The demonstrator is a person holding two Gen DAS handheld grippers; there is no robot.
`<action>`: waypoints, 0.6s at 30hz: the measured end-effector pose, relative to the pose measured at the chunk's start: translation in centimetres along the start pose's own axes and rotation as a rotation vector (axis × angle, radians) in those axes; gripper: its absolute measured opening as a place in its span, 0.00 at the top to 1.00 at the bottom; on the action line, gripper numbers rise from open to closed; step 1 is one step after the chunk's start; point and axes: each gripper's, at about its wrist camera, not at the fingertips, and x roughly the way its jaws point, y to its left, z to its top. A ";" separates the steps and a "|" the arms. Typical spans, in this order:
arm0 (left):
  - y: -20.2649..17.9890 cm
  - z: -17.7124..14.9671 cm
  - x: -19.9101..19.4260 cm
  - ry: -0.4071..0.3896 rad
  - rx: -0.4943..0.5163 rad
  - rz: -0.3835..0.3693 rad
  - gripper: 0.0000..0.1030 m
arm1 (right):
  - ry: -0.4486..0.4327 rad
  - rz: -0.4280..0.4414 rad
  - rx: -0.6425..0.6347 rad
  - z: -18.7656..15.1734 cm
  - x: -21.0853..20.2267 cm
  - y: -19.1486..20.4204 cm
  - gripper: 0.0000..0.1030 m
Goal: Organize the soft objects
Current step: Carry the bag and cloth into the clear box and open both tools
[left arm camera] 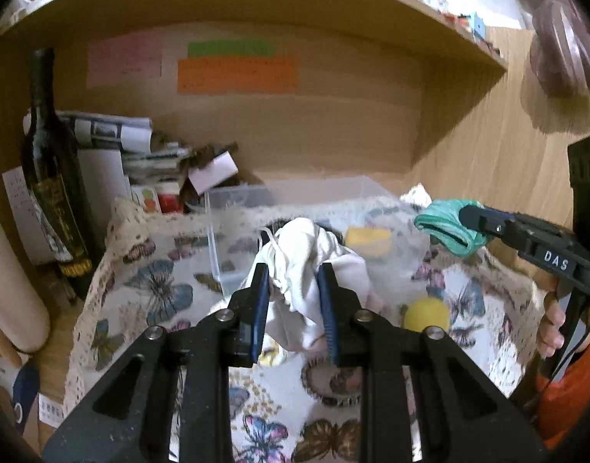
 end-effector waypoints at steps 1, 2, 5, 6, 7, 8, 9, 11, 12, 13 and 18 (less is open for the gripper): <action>0.1 0.5 0.0 -0.014 -0.005 0.002 0.76 | -0.009 0.003 0.000 0.3 0.0 0.0 0.87; 0.1 0.9 -0.1 -0.025 -0.007 0.004 0.76 | -0.016 0.004 0.000 0.5 0.0 0.0 0.87; 0.6 2.2 -0.1 -0.060 -0.019 0.012 0.76 | -0.042 0.008 -0.004 1.5 0.1 0.1 0.87; 0.8 2.8 -0.1 -0.073 -0.023 0.015 0.76 | -0.049 0.009 -0.007 1.8 0.1 0.2 0.87; 0.9 3.1 0.0 -0.082 -0.025 0.019 0.76 | -0.055 0.008 -0.010 2.1 0.2 0.2 0.87; 1.0 3.5 0.0 -0.091 -0.028 0.024 0.76 | -0.061 0.009 -0.014 2.3 0.3 0.3 0.87; 1.2 4.0 0.2 -0.097 -0.032 0.029 0.76 | -0.066 0.010 -0.019 2.6 0.4 0.4 0.87; 1.4 4.6 0.3 -0.104 -0.039 0.032 0.75 | -0.071 0.011 -0.028 3.2 0.8 0.5 0.87; 1.5 4.9 0.4 -0.107 -0.040 0.032 0.75 | -0.071 0.014 -0.034 3.4 1.2 0.6 0.87; 1.5 5.2 0.6 -0.110 -0.039 0.037 0.75 | -0.068 0.017 -0.037 3.6 1.5 0.6 0.87; 2.1 6.1 2.2 -0.116 -0.036 0.076 0.75 | -0.037 0.022 -0.054 4.4 3.7 0.8 0.87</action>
